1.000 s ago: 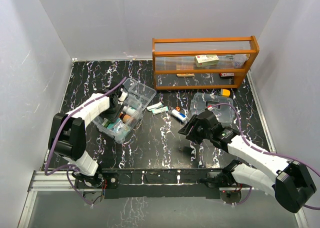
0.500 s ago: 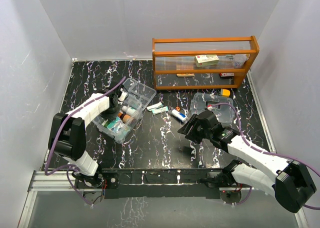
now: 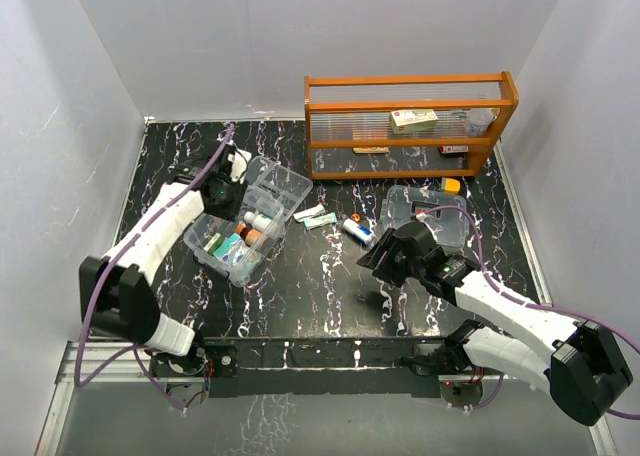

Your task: Organize the medicine kit

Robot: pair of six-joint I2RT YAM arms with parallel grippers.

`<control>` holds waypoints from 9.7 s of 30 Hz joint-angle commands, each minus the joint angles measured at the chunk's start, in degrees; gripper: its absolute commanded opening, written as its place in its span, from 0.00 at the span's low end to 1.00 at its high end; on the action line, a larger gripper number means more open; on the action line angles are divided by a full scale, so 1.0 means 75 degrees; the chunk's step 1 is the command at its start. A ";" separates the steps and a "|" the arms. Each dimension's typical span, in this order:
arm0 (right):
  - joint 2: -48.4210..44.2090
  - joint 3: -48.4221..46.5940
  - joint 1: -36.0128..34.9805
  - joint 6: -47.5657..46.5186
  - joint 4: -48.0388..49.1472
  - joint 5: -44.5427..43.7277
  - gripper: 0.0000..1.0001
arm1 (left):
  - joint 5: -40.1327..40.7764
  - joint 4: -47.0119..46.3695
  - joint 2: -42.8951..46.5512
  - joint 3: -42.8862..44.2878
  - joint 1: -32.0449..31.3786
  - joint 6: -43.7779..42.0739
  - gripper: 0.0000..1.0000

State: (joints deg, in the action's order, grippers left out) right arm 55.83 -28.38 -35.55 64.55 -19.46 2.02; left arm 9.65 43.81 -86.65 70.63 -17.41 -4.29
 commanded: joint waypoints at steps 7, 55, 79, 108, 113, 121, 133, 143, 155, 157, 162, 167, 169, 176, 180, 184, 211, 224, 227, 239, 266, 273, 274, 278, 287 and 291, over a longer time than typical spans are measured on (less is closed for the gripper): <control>0.0105 -0.1005 0.0019 -0.1053 -0.0304 -0.0747 0.52 | -0.3076 -0.0271 0.2160 -0.0719 0.0001 0.1650 0.41; 0.8735 -0.8578 -0.1315 -0.2558 0.0430 -0.3047 0.52 | -0.4238 -0.1867 0.3755 -0.3169 -0.0011 0.4276 0.49; 0.7371 -0.6491 -0.1272 -0.2599 -0.0547 -0.2650 0.31 | -0.3471 -0.1283 0.4091 -0.2257 -0.0011 0.3851 0.55; 0.4044 -0.3853 -0.1573 -0.1507 -0.0637 -0.2241 0.47 | -0.3106 -0.0711 0.4171 -0.1294 -0.0012 0.3396 0.62; 0.3263 -0.3536 -0.1395 -0.0855 -0.1022 -0.3368 0.50 | -0.2959 -0.0501 0.4217 -0.1040 -0.0011 0.3245 0.62; 0.1867 -0.2198 -0.0074 0.0433 -0.1132 -0.3338 0.53 | -0.2897 -0.0618 0.4700 -0.0877 -0.0014 0.2928 0.64; 0.1967 -0.1856 0.0799 0.1871 -0.1506 -0.3447 0.55 | -0.2901 -0.1697 0.6230 -0.1466 -0.0020 0.3022 0.69; 0.2748 -0.1735 0.0893 0.3071 -0.1493 -0.3331 0.53 | -0.2948 -0.1666 0.6585 -0.1748 -0.0011 0.3344 0.70; 0.3838 -0.2209 0.1066 0.2724 -0.1678 -0.3284 0.33 | -0.2878 -0.1549 0.6438 -0.1585 -0.0011 0.3156 0.71; 0.3893 -0.2288 0.1075 0.2454 -0.1650 -0.3247 0.21 | -0.2826 -0.1512 0.6427 -0.1560 -0.0020 0.3120 0.71; 0.3278 -0.2506 0.1083 0.1326 -0.1743 -0.3590 0.15 | -0.2678 -0.1407 0.6438 -0.1487 -0.0017 0.3075 0.72; 0.2604 -0.2776 0.1079 -0.1167 -0.0981 -0.2946 0.18 | -0.2640 -0.1496 0.6389 -0.1431 -0.0011 0.3073 0.72; 0.2652 -0.3061 0.1074 -0.2420 -0.0732 -0.2190 0.18 | -0.2715 -0.1621 0.6355 -0.1467 -0.0011 0.3128 0.72; 0.3171 -0.4110 0.1030 -0.5897 0.0201 0.0514 0.19 | -0.2879 -0.1931 0.6248 -0.1565 -0.0015 0.3357 0.72; 0.3767 -0.4845 0.0909 -0.7187 0.0279 0.0651 0.19 | -0.2892 -0.1938 0.6201 -0.1546 -0.0011 0.3440 0.72; 0.4139 -0.5150 0.0648 -0.8321 0.0588 0.0462 0.20 | -0.2883 -0.1927 0.6169 -0.1497 -0.0018 0.3487 0.72; 0.5982 -0.5470 -0.0226 -1.0926 0.0808 0.0440 0.24 | -0.2882 -0.2326 0.5693 -0.1668 -0.0011 0.3426 0.73; 0.6078 -0.5827 -0.0222 -1.0201 0.0562 0.0083 0.49 | -0.2741 -0.2113 0.5776 -0.1572 -0.0011 0.3316 0.74; 0.6079 -0.5831 -0.0212 -0.9960 0.0596 -0.0129 0.42 | -0.2740 -0.2076 0.5797 -0.1566 -0.0014 0.3303 0.74; 0.6717 -0.5718 -0.0206 -0.9221 0.0653 0.0222 0.10 | -0.2774 -0.1979 0.5871 -0.1566 -0.0017 0.3344 0.74; 0.2792 -0.2887 -0.0181 -0.2264 -0.0543 -0.1919 0.38 | -0.0580 -0.0934 0.5770 -0.0484 -0.0018 0.2449 0.98; 0.1547 -0.1046 -0.0172 -0.0639 0.0523 -0.0831 0.40 | -0.0949 -0.0753 0.5582 -0.0099 -0.0014 0.3097 0.99; 0.1565 -0.0880 -0.0181 -0.0501 0.0792 -0.0630 0.40 | -0.0994 -0.0906 0.5646 -0.0190 -0.0014 0.3173 0.99; 0.1988 -0.0652 -0.0178 -0.0293 0.1730 0.0048 0.34 | -0.1784 -0.1460 0.5891 -0.0597 -0.0011 0.3013 0.99; 0.2725 -0.0860 -0.0191 -0.0139 0.2376 -0.0110 0.22 | -0.2674 -0.1616 0.6011 -0.0672 -0.0011 0.2911 0.99; 0.3008 -0.0908 -0.0193 0.0014 0.2246 -0.0225 0.25 | -0.2554 -0.1711 0.6158 -0.0743 -0.0011 0.2922 0.99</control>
State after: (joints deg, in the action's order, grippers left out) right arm 76.88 -33.19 -36.99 62.54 -5.72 1.74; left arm -8.21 32.97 -42.02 65.54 -17.43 18.00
